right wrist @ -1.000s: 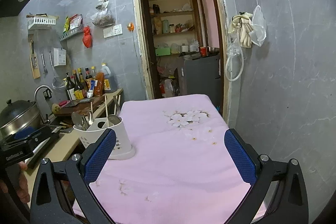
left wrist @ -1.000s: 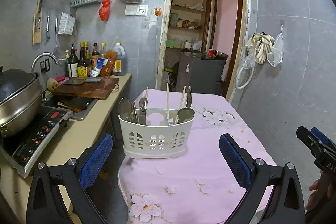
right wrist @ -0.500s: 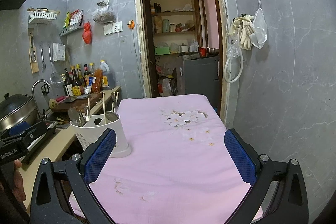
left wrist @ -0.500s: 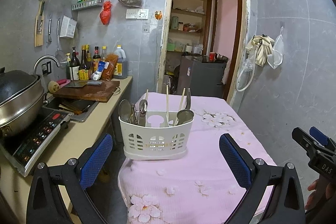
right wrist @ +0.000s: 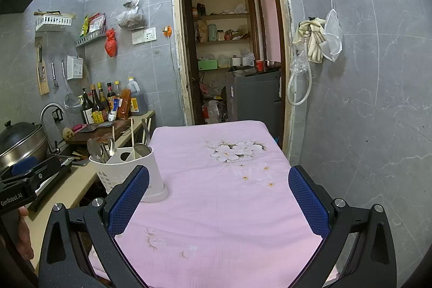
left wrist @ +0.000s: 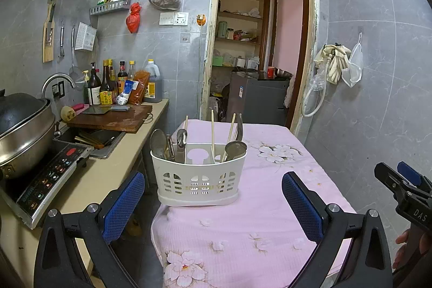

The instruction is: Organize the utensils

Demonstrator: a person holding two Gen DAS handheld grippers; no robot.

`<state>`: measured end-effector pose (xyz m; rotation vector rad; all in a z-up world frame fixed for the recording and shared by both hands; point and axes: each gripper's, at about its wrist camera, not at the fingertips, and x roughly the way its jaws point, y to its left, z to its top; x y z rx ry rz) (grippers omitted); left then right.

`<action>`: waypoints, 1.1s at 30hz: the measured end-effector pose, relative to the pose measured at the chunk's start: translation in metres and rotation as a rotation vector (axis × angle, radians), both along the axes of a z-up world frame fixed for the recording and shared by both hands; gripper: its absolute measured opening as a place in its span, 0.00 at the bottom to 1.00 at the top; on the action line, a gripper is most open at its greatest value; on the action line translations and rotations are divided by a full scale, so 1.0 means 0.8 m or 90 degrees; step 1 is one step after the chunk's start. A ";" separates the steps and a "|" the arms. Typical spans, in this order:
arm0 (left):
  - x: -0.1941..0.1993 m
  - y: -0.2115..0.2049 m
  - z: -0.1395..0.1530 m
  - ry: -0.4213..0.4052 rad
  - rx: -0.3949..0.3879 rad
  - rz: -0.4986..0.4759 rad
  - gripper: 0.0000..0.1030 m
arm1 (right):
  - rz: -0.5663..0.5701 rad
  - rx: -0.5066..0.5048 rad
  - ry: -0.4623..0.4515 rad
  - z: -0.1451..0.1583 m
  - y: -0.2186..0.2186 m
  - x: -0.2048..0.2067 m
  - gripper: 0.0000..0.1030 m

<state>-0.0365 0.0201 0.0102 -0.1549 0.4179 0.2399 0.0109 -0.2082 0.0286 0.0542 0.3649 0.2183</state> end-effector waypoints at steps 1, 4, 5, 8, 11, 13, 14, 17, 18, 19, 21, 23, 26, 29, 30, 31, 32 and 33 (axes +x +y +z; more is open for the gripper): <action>0.000 0.000 0.000 0.000 0.000 0.000 0.99 | -0.001 0.000 0.001 0.000 0.000 0.001 0.99; 0.000 0.000 0.000 -0.001 0.001 0.000 0.99 | 0.000 0.001 0.002 0.000 0.000 0.000 0.99; 0.000 0.001 0.000 0.000 0.000 0.001 0.99 | 0.000 0.001 0.002 0.000 0.000 0.000 0.99; 0.000 0.002 0.000 0.000 0.000 0.002 0.99 | -0.001 0.001 0.002 -0.001 0.000 0.000 0.99; 0.000 0.003 0.000 0.000 -0.001 0.001 0.99 | 0.001 0.000 0.002 -0.001 0.000 -0.001 0.99; 0.000 0.004 0.000 0.001 -0.001 0.002 0.99 | 0.000 0.000 0.002 -0.001 0.000 -0.001 0.99; -0.001 0.004 0.000 0.001 -0.001 0.002 0.99 | 0.000 0.001 0.002 0.000 0.000 0.000 0.99; -0.001 0.005 0.000 0.001 -0.001 0.001 0.99 | 0.000 0.001 0.004 -0.001 0.001 0.000 0.99; -0.001 0.005 0.000 0.001 -0.001 0.001 0.99 | 0.000 0.001 0.003 -0.001 0.001 0.000 0.99; -0.001 0.005 -0.001 0.000 -0.001 0.003 0.99 | 0.000 0.001 0.003 -0.001 0.001 0.000 0.99; -0.001 0.005 -0.001 0.001 -0.001 0.002 0.99 | 0.001 0.000 0.004 -0.002 0.002 0.000 0.99; -0.003 0.006 -0.001 0.000 -0.002 0.004 0.99 | 0.003 0.000 0.004 -0.003 0.004 0.001 0.99; -0.003 0.006 -0.001 0.001 -0.002 0.004 0.99 | 0.003 0.001 0.005 -0.003 0.004 0.001 0.99; -0.003 0.006 -0.001 0.000 -0.002 0.003 0.99 | 0.003 0.000 0.005 -0.004 0.006 0.000 0.99; -0.003 0.007 -0.001 0.000 -0.002 0.003 0.99 | 0.003 0.000 0.005 -0.004 0.006 0.000 0.99; -0.003 0.007 -0.001 0.000 -0.001 0.003 0.99 | 0.004 0.000 0.005 -0.004 0.007 -0.001 0.99; -0.003 0.007 -0.001 0.000 -0.002 0.003 0.99 | 0.004 0.001 0.006 -0.004 0.006 0.000 0.99; -0.003 0.008 -0.001 0.000 -0.002 0.003 0.99 | 0.004 0.001 0.006 -0.004 0.006 -0.001 0.99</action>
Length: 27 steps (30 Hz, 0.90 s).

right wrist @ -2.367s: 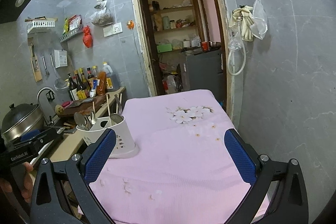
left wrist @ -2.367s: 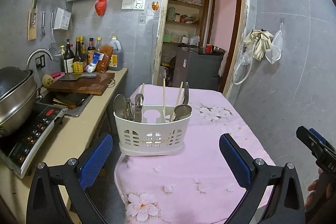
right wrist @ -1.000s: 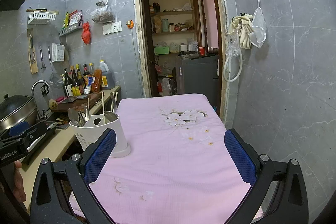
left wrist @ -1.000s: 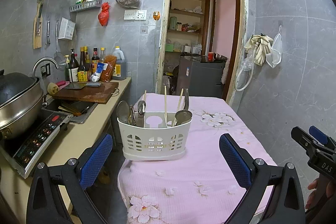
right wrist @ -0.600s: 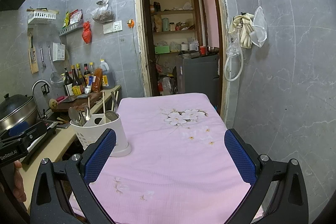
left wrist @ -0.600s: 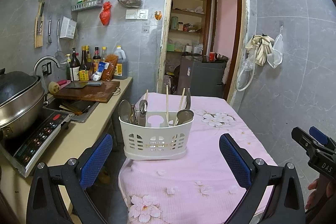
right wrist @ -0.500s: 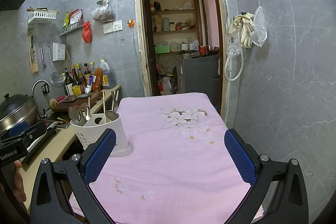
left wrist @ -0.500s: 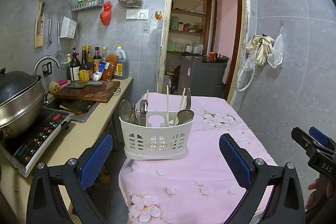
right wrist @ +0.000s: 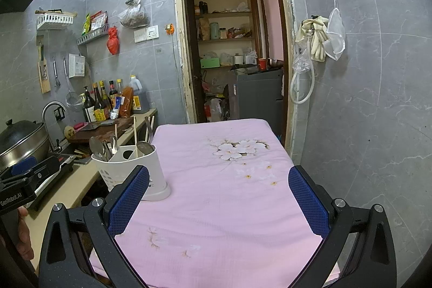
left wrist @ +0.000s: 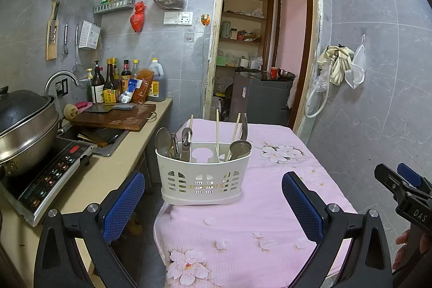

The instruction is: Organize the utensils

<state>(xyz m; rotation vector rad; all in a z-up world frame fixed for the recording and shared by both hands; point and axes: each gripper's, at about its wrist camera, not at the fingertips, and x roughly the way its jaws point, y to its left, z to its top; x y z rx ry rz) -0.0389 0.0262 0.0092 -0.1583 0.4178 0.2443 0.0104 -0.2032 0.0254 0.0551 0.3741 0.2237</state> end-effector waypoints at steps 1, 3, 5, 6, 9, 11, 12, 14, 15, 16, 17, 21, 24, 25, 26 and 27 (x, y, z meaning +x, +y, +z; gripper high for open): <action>0.000 -0.001 0.000 0.000 0.000 0.000 0.99 | 0.000 0.000 0.000 0.000 0.000 0.001 0.99; 0.000 -0.001 0.000 0.000 0.001 0.000 0.99 | 0.000 0.000 0.000 0.001 -0.001 0.001 0.99; 0.000 -0.001 0.000 0.000 0.000 0.000 0.99 | 0.000 0.001 0.000 0.001 0.000 0.000 0.99; 0.000 0.000 0.000 0.000 0.000 0.000 0.99 | 0.000 0.000 0.000 0.001 0.000 0.001 0.99; 0.000 0.000 0.000 0.000 0.000 0.000 0.99 | 0.000 0.000 0.000 0.001 0.000 0.000 0.99; 0.000 -0.001 0.000 0.000 0.000 0.000 0.99 | 0.000 0.000 0.000 0.001 0.000 0.000 0.99; 0.000 0.000 0.000 0.000 0.000 0.000 0.99 | 0.000 0.000 0.000 0.001 0.001 0.000 0.99; 0.000 0.000 0.000 0.000 0.000 0.000 0.99 | 0.000 0.000 0.000 0.001 0.000 0.000 0.99; 0.000 0.000 0.000 0.000 0.000 0.000 0.99 | -0.001 0.000 0.000 0.001 0.000 0.000 0.99; 0.000 0.000 0.000 0.000 0.000 0.000 0.99 | 0.000 0.000 0.000 0.001 0.000 0.001 0.99; 0.000 0.000 0.000 0.000 0.000 0.000 0.99 | 0.000 0.000 0.000 0.001 0.000 0.001 0.99; 0.000 0.001 0.000 0.000 0.001 0.000 0.99 | 0.000 0.000 0.001 0.001 0.000 0.001 0.99; 0.000 0.002 -0.001 0.000 0.000 -0.001 0.99 | 0.000 0.000 0.000 0.002 0.000 0.001 0.99; 0.000 0.001 -0.001 0.000 0.001 -0.001 0.99 | 0.000 0.000 0.001 0.001 0.001 0.000 0.99; 0.000 0.001 -0.001 0.000 0.000 -0.001 0.99 | 0.000 0.000 0.002 0.002 0.000 0.000 0.99; -0.001 0.002 0.000 0.000 0.000 -0.001 0.99 | 0.000 0.001 0.001 0.002 0.000 0.000 0.99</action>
